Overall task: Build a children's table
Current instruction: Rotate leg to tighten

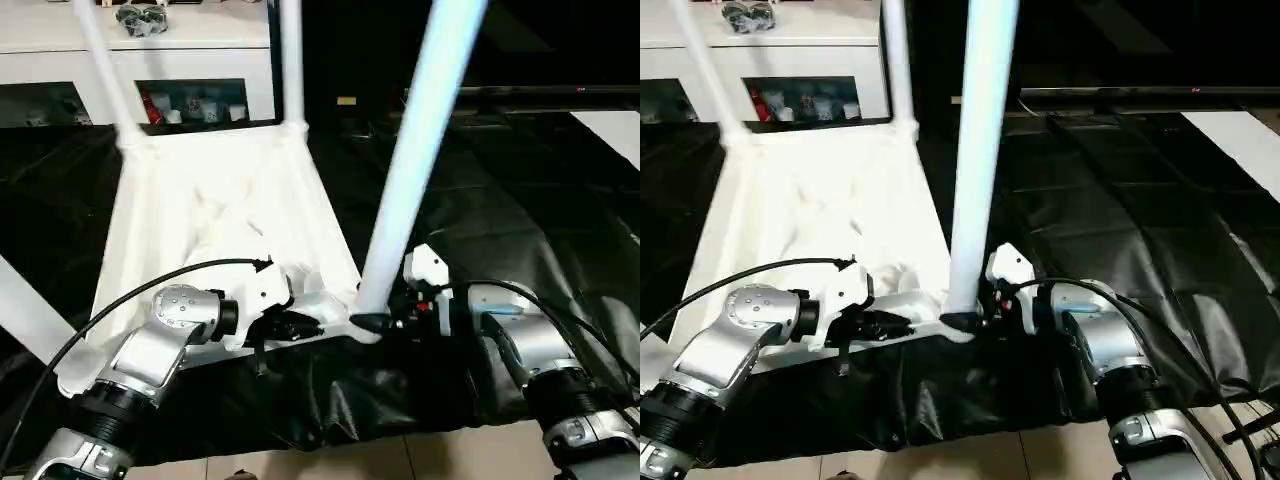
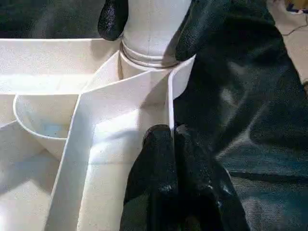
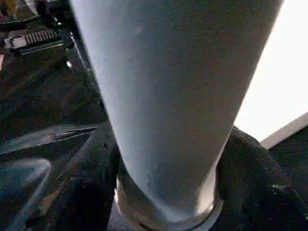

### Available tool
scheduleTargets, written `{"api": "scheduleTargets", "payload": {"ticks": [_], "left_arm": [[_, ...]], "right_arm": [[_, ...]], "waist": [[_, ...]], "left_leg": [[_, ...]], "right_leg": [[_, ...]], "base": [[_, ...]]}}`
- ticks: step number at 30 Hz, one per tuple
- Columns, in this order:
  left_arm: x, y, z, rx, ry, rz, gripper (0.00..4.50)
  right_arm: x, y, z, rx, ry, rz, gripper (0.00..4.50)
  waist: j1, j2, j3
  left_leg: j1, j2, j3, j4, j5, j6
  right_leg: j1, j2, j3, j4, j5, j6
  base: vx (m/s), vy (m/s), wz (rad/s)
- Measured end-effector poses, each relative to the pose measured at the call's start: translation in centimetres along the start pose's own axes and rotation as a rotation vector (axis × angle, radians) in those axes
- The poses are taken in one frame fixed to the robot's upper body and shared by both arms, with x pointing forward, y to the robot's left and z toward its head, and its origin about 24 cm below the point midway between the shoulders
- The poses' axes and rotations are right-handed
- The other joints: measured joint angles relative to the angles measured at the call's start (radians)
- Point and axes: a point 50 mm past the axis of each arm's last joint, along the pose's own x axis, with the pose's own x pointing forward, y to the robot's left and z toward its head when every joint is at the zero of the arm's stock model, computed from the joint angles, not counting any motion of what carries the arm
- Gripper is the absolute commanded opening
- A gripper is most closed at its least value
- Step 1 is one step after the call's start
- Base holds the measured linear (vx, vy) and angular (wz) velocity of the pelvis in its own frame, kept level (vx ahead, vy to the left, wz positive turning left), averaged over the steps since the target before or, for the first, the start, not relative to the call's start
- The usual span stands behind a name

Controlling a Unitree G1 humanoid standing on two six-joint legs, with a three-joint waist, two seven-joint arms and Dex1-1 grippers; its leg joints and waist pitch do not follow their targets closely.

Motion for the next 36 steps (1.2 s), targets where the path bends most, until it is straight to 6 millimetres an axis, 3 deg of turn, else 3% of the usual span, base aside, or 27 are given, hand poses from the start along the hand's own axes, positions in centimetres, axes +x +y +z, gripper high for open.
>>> {"api": "scheduleTargets", "payload": {"ticks": [8, 14, 22, 28, 31, 36], "left_arm": [[0.3, -0.1, 0.0, -0.001, -0.007, 0.010, 0.00], [1.2, 0.3, 0.2, -0.012, -0.003, 0.121, 0.00], [3.3, 0.7, 0.7, -0.087, -0.007, 0.328, 0.00], [4.0, 0.7, 1.0, -0.100, -0.020, 0.379, 0.00], [4.0, 0.7, 1.0, -0.097, -0.023, 0.375, 0.00], [3.7, 0.6, 1.0, -0.073, -0.029, 0.332, 0.00]], "right_arm": [[0.5, 0.3, 0.4, -0.026, -0.020, -0.002, 2.08], [1.3, -0.1, -0.1, 0.023, -0.081, -0.181, 1.99], [4.2, -1.1, 0.2, 0.139, -0.143, -0.558, 1.98], [4.9, -1.6, 0.6, 0.161, -0.147, -0.651, 1.98], [4.7, -1.6, 0.6, 0.170, -0.159, -0.644, 2.68], [3.8, -1.5, 0.5, 0.163, -0.170, -0.549, 3.06]], "waist": [[0.002, -0.001, -0.001], [-0.006, -0.001, -0.001], [-0.056, 0.001, -0.002], [-0.062, 0.001, -0.002], [-0.062, 0.003, -0.003], [-0.059, 0.005, -0.001]], "left_leg": [[0.001, 0.000, 0.000, 0.000, 0.000, 0.000], [0.006, 0.000, 0.000, 0.000, 0.000, 0.000], [0.008, -0.001, -0.001, 0.000, 0.000, -0.001], [0.007, -0.001, -0.003, -0.001, 0.000, -0.001], [0.006, -0.001, -0.003, -0.002, 0.000, -0.001], [0.005, -0.001, -0.003, -0.002, 0.000, -0.001]], "right_leg": [[0.001, 0.000, 0.000, 0.000, 0.000, 0.000], [0.004, 0.000, 0.000, 0.002, 0.003, -0.002], [0.004, 0.000, 0.000, 0.001, 0.005, 0.003], [0.003, 0.001, -0.001, -0.003, 0.006, 0.003], [0.003, 0.001, -0.001, -0.005, 0.009, -0.001], [0.002, 0.001, -0.001, -0.007, 0.010, -0.003]], "base": [[0.000, 0.000, 0.00], [0.000, 0.000, 0.00], [0.000, 0.000, 0.00], [0.000, 0.000, 0.00], [0.000, 0.000, 0.00], [0.000, 0.000, 0.00]]}}
